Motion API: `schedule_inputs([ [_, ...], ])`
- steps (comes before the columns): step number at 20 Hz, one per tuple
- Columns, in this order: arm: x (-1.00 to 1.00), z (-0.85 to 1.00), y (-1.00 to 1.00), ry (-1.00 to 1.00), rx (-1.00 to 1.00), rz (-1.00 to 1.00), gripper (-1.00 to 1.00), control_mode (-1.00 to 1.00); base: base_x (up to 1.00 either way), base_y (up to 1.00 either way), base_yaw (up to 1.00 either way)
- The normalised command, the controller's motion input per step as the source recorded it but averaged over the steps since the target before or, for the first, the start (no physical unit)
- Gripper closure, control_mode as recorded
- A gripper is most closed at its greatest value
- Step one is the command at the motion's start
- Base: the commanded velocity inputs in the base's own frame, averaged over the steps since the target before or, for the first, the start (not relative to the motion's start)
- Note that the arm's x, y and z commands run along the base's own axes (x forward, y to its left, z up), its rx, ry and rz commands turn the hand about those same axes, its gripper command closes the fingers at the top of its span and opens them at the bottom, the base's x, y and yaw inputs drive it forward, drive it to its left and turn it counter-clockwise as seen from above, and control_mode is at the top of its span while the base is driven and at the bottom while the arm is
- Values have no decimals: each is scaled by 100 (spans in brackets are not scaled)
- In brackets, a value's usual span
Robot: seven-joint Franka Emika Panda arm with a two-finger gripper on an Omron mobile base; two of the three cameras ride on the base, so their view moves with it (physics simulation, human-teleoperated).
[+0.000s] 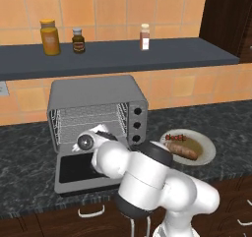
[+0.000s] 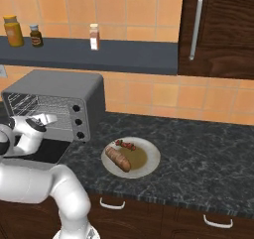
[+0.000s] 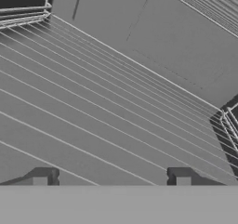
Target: Pick up the kebab skewer and baguette bread, and place them inside the toaster oven. Close the toaster oven door and start by setting the timer.
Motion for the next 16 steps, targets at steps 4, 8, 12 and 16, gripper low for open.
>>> schedule_inputs([
  [4, -37, 10, 0, 6, 12, -21, 100, -100, 0, 0, 0],
  [8, -41, 18, 0, 9, 12, -22, 100, -100, 0, 0, 0],
  [12, -50, 20, -4, 11, 13, -22, 100, -100, 0, 0, 0],
  [16, -50, 11, -9, 8, 12, -23, 100, -100, 0, 0, 0],
])
